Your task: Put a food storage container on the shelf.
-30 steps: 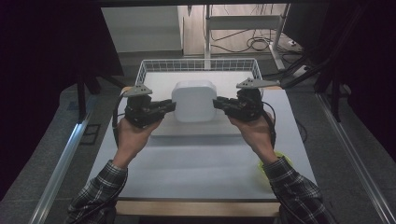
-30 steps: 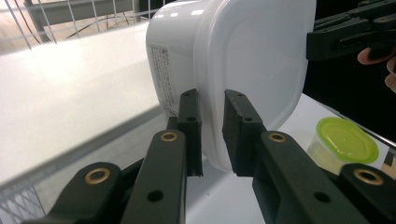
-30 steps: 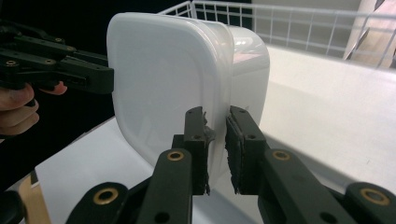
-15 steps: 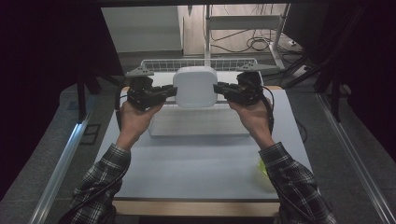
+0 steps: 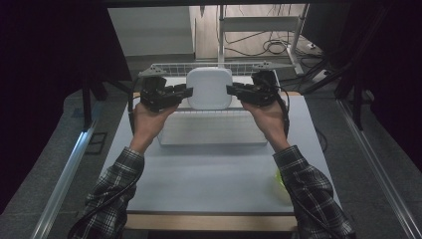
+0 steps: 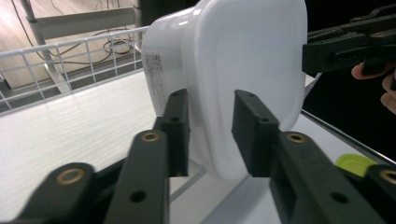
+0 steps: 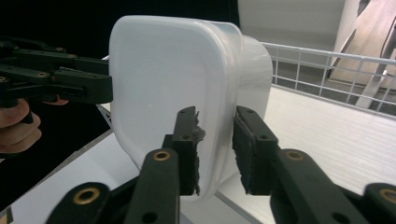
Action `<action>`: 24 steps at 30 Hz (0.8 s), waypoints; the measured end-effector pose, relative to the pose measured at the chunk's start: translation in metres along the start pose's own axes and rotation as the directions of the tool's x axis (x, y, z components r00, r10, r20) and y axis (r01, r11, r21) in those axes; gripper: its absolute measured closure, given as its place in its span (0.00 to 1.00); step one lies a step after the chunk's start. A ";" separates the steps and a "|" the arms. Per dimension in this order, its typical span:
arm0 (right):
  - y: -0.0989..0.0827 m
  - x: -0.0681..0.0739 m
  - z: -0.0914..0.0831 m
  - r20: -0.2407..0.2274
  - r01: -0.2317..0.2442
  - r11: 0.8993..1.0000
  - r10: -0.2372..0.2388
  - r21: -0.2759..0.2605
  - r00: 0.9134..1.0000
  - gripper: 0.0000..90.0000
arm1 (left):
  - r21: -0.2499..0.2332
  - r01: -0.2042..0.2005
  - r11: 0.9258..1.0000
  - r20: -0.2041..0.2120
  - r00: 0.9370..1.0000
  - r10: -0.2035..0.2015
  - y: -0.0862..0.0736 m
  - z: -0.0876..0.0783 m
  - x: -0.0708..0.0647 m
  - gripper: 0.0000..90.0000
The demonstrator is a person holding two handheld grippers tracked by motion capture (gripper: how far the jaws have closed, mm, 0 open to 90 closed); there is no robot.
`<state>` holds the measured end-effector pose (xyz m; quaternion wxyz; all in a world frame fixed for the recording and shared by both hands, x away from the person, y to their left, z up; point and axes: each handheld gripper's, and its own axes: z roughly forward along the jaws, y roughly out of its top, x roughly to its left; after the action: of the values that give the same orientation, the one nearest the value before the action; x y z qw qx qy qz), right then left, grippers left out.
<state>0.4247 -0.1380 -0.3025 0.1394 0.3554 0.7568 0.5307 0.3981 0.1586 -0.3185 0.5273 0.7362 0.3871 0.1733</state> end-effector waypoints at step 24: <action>0.007 -0.006 0.026 0.061 0.019 0.999 -0.022 0.051 0.998 0.58 | 0.022 0.066 0.998 0.007 0.998 -0.066 0.005 0.022 0.016 0.60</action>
<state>0.4467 -0.1225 -0.3073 0.1590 0.3673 0.7689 0.4986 0.4245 0.1562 -0.3251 0.5261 0.7296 0.4109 0.1486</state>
